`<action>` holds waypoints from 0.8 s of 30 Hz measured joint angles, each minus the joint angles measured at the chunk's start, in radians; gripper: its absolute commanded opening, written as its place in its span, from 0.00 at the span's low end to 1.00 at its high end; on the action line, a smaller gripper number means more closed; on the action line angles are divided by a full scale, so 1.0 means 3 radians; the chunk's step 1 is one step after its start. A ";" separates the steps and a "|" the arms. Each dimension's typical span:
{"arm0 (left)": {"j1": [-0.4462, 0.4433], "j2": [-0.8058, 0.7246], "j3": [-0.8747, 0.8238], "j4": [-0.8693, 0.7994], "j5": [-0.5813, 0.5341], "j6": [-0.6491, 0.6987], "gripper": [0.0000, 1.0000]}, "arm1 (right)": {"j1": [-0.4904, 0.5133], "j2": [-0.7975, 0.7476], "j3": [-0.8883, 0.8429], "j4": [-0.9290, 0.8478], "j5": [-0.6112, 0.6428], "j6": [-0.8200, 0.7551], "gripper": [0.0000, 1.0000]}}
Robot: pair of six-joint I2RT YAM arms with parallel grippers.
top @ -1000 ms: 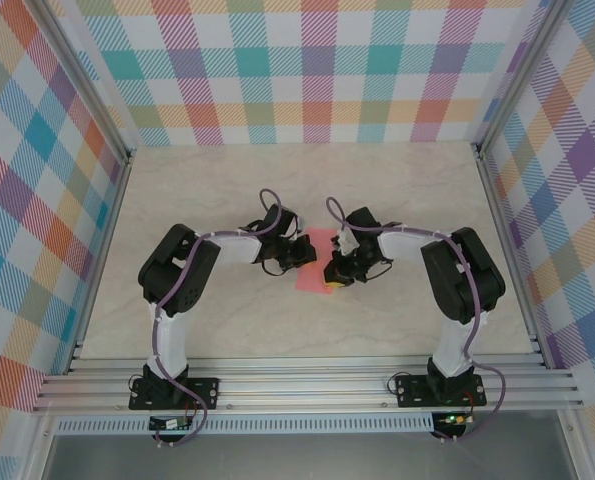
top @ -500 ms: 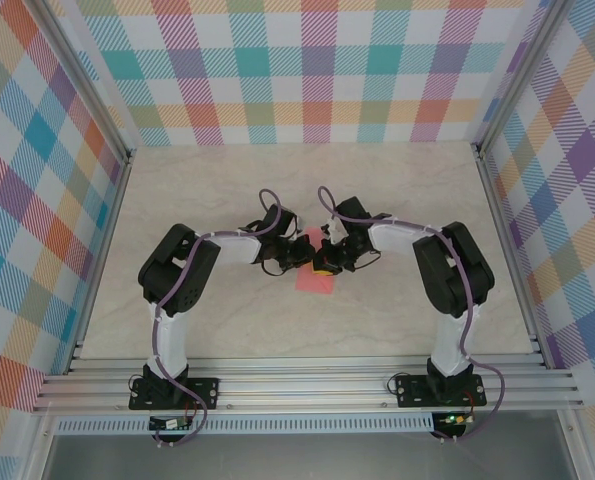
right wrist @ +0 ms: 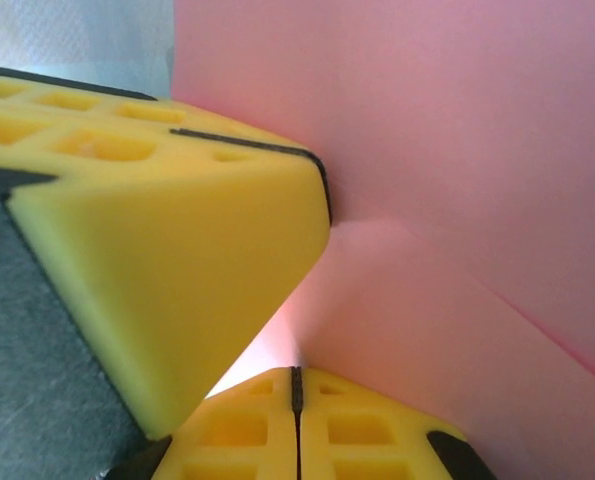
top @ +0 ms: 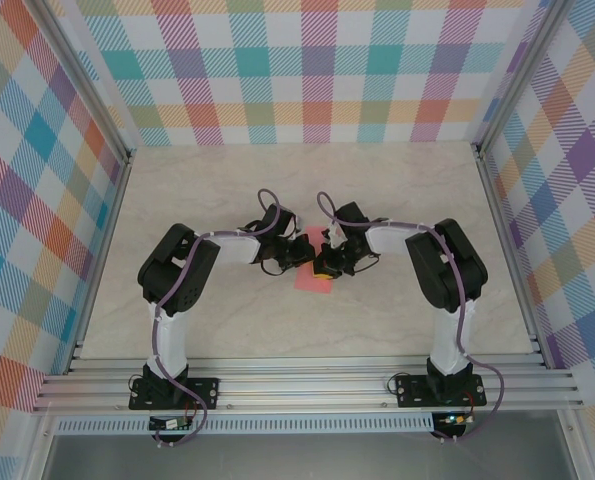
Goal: Fold a paper plane with a square sheet of paper (pick it up from the middle)
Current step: Fold the triangle a second time at the center of the table.
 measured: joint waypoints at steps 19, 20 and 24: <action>0.0000 0.0003 -0.0004 0.0000 -0.0017 -0.0051 0.00 | 0.0004 -0.0529 -0.0690 -0.0050 0.0001 -0.0240 0.12; 0.0000 0.0003 -0.0004 0.0000 -0.0017 -0.0050 0.00 | 0.0004 -0.0553 -0.0715 -0.0062 0.0001 -0.0242 0.12; 0.0000 0.0003 -0.0004 0.0000 -0.0011 -0.0048 0.00 | 0.0004 -0.0628 -0.0729 -0.0153 0.0013 -0.0240 0.12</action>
